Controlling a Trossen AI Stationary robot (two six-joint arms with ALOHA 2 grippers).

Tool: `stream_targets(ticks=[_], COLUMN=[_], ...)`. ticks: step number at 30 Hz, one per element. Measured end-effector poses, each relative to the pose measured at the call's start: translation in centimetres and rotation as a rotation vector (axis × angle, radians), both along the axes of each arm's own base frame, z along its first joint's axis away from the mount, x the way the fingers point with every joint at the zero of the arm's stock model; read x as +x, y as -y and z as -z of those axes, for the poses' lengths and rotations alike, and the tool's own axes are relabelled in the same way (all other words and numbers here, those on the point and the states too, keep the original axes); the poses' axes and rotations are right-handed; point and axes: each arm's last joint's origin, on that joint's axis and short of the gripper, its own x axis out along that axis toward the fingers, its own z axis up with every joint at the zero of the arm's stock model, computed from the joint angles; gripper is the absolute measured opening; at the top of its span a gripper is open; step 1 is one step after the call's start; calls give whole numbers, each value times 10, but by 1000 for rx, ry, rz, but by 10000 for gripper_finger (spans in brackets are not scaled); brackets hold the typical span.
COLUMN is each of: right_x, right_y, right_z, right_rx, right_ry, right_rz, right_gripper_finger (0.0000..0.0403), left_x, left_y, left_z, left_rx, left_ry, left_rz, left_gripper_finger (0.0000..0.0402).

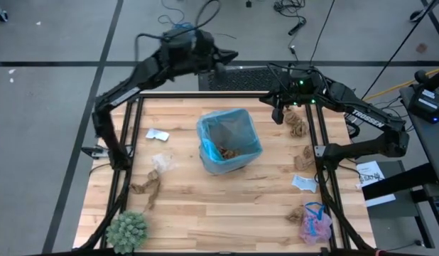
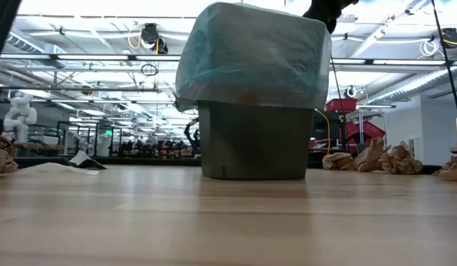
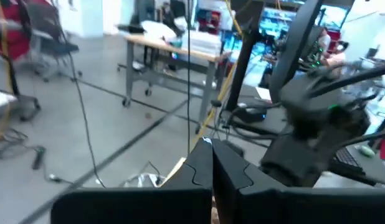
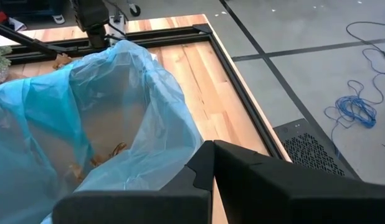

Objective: Pick and place trash into bin
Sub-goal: Put the white paper into the brown trash bin

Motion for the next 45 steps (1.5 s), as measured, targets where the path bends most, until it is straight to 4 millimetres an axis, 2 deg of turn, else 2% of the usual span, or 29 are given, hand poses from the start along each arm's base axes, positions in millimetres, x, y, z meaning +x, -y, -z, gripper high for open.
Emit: stream_targets(ticks=[3,8,11,13,19,23,30,35,41,45], right_x=[0,1,1,1,1,1,0,1,1,1], right_y=[0,0,1,1,1,0,0,0,1,0], right_z=[0,-1,-2,-2,-3,-2,-1,-1,-2,-2], right_rx=[-6,-17,-24,-24,-24,-19,-15,-17,-24,-16], right_ry=[-2,13,23,24,24,16,3,7,19,20], right_rz=[-4,-8,-9,-9,-9,-10,-13,-13,-13,-10], right_gripper_finger=[0,0,0,0,0,0,0,0,0,0], left_x=[-23,-47,-44,-33,-1,-3,-55,-88,-106,-106], left_y=[20,44,54,59,64,63,66,71,76,76], left_z=[-18,-29,-27,-23,8,30,58,79,107,127], left_rx=[41,53,64,89,105,23,-147,-300,-433,-448], left_ry=[13,-16,6,57,169,121,-172,-393,-690,-856], left_rz=[-49,-99,-93,-70,48,3,-329,-481,-603,-628], left_gripper_finger=[0,0,0,0,0,0,0,0,0,0])
